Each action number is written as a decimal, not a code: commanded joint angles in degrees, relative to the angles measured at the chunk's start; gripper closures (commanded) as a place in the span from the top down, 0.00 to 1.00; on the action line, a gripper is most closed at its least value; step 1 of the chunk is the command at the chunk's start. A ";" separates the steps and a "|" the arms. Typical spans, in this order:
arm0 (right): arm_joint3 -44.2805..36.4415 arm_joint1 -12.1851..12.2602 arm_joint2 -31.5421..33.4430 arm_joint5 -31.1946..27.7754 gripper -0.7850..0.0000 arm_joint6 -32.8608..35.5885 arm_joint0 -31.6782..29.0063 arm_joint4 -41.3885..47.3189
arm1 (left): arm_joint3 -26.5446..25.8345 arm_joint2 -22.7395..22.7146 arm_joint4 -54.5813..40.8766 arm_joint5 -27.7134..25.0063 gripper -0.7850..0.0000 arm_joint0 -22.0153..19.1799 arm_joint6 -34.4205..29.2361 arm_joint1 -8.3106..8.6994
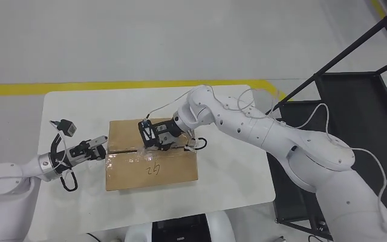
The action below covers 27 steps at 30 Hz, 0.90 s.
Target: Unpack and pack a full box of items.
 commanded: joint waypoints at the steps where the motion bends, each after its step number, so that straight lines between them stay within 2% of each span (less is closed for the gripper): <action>1: 1.09 -0.82 0.00 0.00 0.00 0.02 0.02 0.03 | 0.03 -0.16 -0.05 -0.06 1.00 0.16 0.02 0.04; 13: 4.81 -5.15 0.00 0.00 0.00 3.20 -0.71 -1.41 | -0.41 -0.91 -0.73 -0.47 1.00 1.21 0.18 0.23; 14: 5.03 -5.42 0.00 0.00 0.38 3.41 -0.71 -1.34 | -0.41 -0.93 -0.78 -0.49 1.00 1.30 0.19 0.25; 15: 5.20 -5.65 0.00 0.00 1.00 3.55 -0.65 -1.21 | -0.43 -0.96 -0.83 -0.45 1.00 1.36 0.18 0.26; 21: 3.85 -6.11 0.00 0.00 1.00 3.21 0.25 -0.41 | -0.58 -1.02 -0.88 -0.59 1.00 1.54 0.21 0.33; 27: -0.85 -5.01 0.00 0.00 1.00 0.94 1.23 -1.10 | -0.71 -0.82 -0.94 -0.70 1.00 1.63 0.23 0.37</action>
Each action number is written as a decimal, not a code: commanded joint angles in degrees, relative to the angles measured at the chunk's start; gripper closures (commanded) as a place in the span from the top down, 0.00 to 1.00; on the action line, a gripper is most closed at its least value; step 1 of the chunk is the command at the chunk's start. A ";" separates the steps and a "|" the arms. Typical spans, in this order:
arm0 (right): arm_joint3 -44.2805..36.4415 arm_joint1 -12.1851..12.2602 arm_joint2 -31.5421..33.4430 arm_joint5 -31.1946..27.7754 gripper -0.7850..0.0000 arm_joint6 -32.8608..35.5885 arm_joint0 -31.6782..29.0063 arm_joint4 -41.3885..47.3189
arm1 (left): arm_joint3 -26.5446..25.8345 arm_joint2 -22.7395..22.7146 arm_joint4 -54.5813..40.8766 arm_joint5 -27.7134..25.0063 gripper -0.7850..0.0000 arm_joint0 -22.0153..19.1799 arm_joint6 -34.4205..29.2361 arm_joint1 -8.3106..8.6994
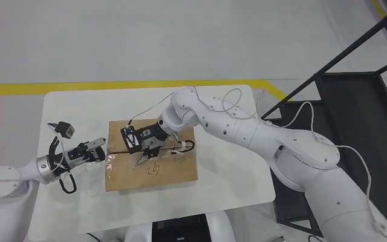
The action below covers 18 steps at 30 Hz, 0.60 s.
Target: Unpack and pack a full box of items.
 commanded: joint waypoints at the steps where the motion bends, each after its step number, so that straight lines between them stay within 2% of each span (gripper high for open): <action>1: -1.44 0.45 0.00 0.00 1.00 -0.54 0.26 -0.30 | 0.01 0.04 -0.07 -0.03 1.00 0.01 0.01 0.01; 18: -2.04 0.20 1.74 0.00 1.00 -5.99 2.71 1.14 | 1.25 -0.78 -0.93 -1.26 1.00 0.74 -1.87 0.32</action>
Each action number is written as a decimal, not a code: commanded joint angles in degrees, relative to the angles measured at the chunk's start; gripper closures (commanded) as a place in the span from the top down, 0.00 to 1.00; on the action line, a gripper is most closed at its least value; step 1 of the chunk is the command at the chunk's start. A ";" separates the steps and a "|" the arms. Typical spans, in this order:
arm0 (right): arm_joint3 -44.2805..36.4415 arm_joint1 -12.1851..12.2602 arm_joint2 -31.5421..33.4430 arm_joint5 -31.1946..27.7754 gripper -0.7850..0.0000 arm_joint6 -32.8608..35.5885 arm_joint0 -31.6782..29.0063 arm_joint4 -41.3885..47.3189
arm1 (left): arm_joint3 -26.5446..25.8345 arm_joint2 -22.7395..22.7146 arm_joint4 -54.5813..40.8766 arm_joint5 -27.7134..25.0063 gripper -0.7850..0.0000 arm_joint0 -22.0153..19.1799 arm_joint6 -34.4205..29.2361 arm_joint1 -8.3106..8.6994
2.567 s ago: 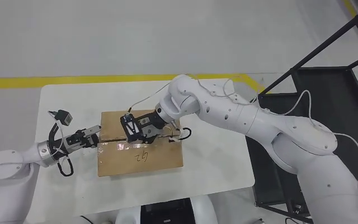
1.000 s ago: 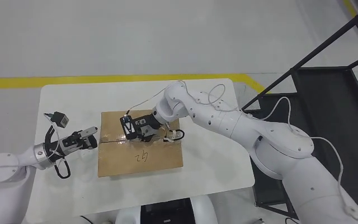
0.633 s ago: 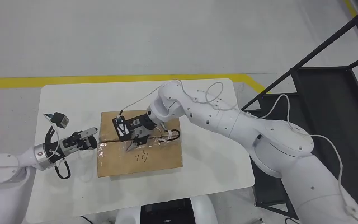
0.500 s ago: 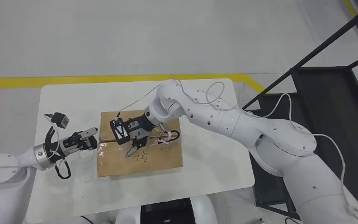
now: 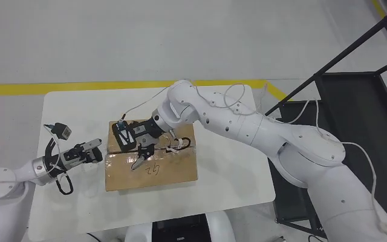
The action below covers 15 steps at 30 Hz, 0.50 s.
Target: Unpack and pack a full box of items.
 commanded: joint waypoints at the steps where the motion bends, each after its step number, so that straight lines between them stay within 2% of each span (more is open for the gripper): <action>1: 0.57 -0.33 0.61 0.00 1.00 -0.85 0.19 -0.14 | -0.22 0.14 0.10 -0.31 1.00 0.37 0.05 0.00; 12: 2.03 -3.00 3.60 0.26 1.00 -4.74 0.51 -1.23 | -0.18 1.08 0.25 -0.61 1.00 0.47 0.70 -0.04; 15: 2.33 -3.32 3.95 0.00 1.00 -3.72 0.59 -2.67 | 0.18 1.59 0.67 -0.74 1.00 0.27 1.06 -0.07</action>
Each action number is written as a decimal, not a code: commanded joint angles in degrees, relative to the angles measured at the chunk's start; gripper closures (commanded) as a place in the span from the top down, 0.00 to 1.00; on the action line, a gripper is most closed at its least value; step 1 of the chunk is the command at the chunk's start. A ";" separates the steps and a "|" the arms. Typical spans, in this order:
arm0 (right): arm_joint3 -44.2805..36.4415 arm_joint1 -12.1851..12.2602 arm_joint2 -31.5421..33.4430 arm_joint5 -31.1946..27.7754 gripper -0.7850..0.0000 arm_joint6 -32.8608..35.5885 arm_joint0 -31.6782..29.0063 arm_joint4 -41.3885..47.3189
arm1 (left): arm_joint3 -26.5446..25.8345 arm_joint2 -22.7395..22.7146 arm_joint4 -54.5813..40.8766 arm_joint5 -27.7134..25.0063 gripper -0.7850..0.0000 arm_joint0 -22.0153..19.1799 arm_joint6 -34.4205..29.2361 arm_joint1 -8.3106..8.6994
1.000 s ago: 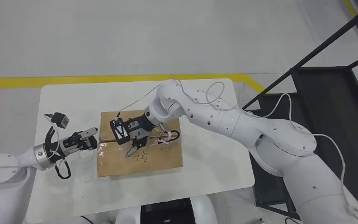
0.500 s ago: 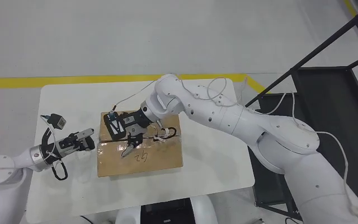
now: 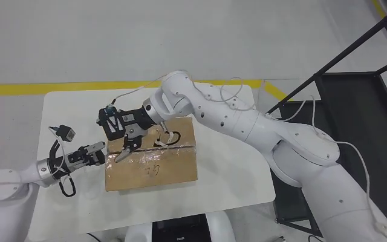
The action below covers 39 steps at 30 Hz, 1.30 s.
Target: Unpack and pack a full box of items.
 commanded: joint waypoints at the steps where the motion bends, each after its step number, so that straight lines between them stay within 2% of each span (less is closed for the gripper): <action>1: 0.03 0.09 -0.13 -0.09 1.00 1.86 0.19 -0.74 | 0.59 0.13 0.36 -0.53 1.00 0.00 -0.11 0.02; 4: 0.30 1.13 -1.66 -0.09 1.00 5.35 -1.06 -1.08 | 0.23 -1.13 -0.93 -0.15 1.00 -0.25 -1.38 0.22; 10: -1.24 3.86 -2.59 -0.09 1.00 9.24 -3.33 0.36 | -1.46 -0.22 -0.52 1.33 1.00 -0.76 0.27 0.15; 17: -5.75 9.12 -2.32 -0.09 1.00 9.35 -4.97 3.20 | -1.85 -0.25 -0.18 1.25 1.00 -0.35 0.96 0.18; 23: -11.29 15.55 -3.81 -0.09 1.00 7.62 -5.55 8.23 | -1.96 0.33 0.02 1.46 1.00 -0.71 1.60 0.14; 29: -15.78 22.89 -5.28 -0.09 1.00 5.10 -6.15 14.95 | -2.11 3.33 1.48 2.28 1.00 -4.23 0.92 -0.05; 39: -22.88 36.30 -4.19 -0.09 1.00 -2.42 -11.04 19.91 | 0.81 15.33 5.88 5.62 1.00 -14.23 -1.17 -1.45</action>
